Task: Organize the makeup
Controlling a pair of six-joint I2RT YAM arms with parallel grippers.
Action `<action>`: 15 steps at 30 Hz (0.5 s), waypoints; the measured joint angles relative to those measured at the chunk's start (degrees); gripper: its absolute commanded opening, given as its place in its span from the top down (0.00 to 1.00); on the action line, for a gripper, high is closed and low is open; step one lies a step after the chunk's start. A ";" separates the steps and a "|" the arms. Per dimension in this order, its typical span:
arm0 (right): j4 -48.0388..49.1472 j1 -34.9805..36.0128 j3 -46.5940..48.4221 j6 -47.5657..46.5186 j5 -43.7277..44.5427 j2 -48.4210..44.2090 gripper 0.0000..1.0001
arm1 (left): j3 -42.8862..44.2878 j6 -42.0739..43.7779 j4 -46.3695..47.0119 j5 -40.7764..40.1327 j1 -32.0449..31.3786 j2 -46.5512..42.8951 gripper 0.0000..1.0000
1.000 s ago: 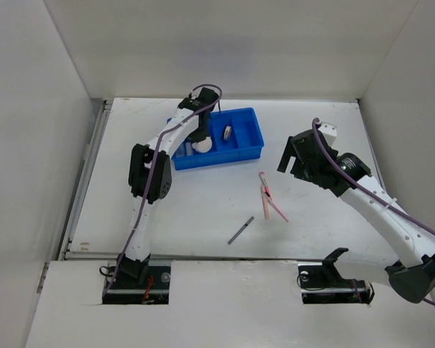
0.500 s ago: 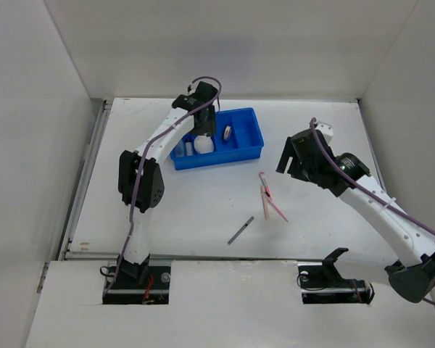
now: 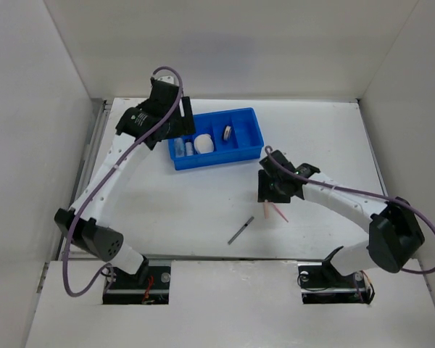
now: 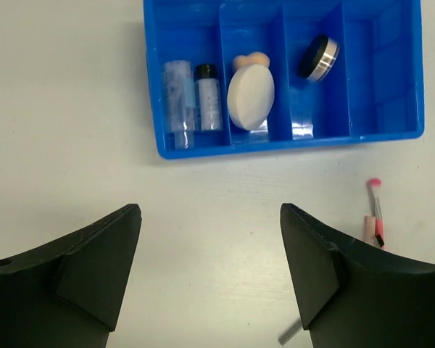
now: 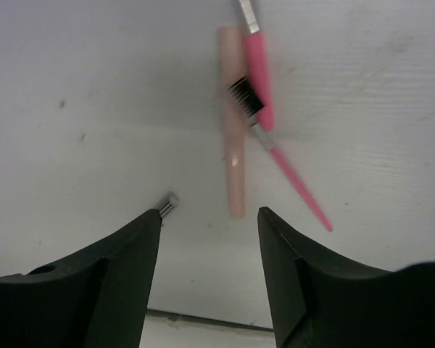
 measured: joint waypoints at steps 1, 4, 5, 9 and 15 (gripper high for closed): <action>0.00 1.55 -0.28 0.02 -0.66 -0.02 0.32 | -1.33 -0.13 -0.42 0.09 -0.13 -1.68 0.26; 0.90 7.54 0.24 1.09 -2.64 0.66 0.31 | -4.87 -0.50 -1.07 0.31 -0.31 -4.59 0.26; 1.11 9.44 0.50 1.95 -3.02 1.44 0.31 | -5.75 -0.57 -1.51 0.28 -0.42 -4.90 0.26; 2.01 14.60 0.81 7.02 -5.11 6.25 0.31 | -7.67 -0.68 -3.08 0.28 -0.50 -4.79 0.26; 1.55 15.37 0.85 12.59 -5.68 12.52 0.37 | -9.16 -0.63 -3.43 0.20 -0.50 -5.51 0.26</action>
